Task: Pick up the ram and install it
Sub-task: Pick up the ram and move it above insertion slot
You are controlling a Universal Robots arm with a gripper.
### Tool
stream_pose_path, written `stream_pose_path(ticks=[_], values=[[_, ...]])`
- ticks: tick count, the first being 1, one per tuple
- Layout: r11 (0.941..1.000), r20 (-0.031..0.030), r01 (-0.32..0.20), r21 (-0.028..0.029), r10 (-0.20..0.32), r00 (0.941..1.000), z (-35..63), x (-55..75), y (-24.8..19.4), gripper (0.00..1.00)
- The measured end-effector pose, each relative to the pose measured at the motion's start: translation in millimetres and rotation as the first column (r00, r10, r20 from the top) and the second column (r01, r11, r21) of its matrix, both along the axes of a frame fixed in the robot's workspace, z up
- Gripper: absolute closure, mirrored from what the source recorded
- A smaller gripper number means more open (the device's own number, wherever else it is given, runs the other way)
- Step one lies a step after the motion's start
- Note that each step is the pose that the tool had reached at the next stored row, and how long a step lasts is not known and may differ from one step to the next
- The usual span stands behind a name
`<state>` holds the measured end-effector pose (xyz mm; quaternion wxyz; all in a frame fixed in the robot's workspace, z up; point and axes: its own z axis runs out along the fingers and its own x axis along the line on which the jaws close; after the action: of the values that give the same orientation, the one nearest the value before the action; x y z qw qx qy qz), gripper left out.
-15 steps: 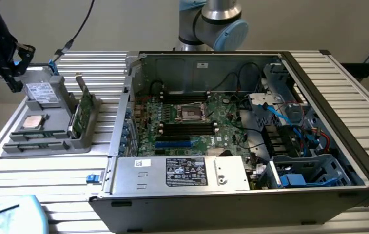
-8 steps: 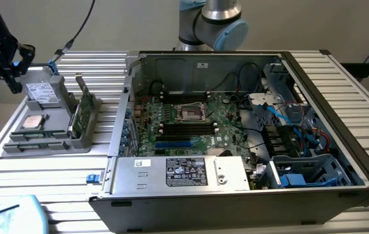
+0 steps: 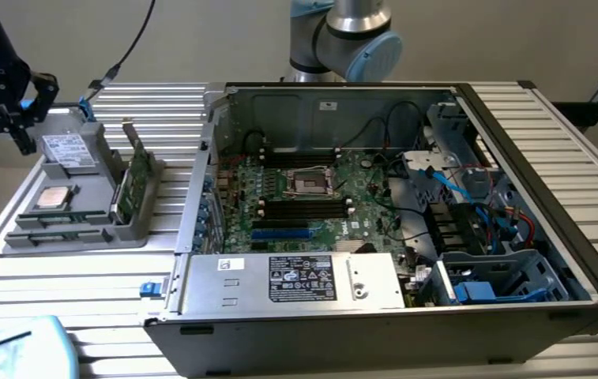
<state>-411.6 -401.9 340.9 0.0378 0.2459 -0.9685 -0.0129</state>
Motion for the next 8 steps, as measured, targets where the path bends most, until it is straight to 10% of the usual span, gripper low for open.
stream_pose_path(ticks=[8], values=[[0.9893, 0.0012, -0.145, 0.0145, 0.145, 0.9894, -5.7, 0.0, 0.1, 0.89]])
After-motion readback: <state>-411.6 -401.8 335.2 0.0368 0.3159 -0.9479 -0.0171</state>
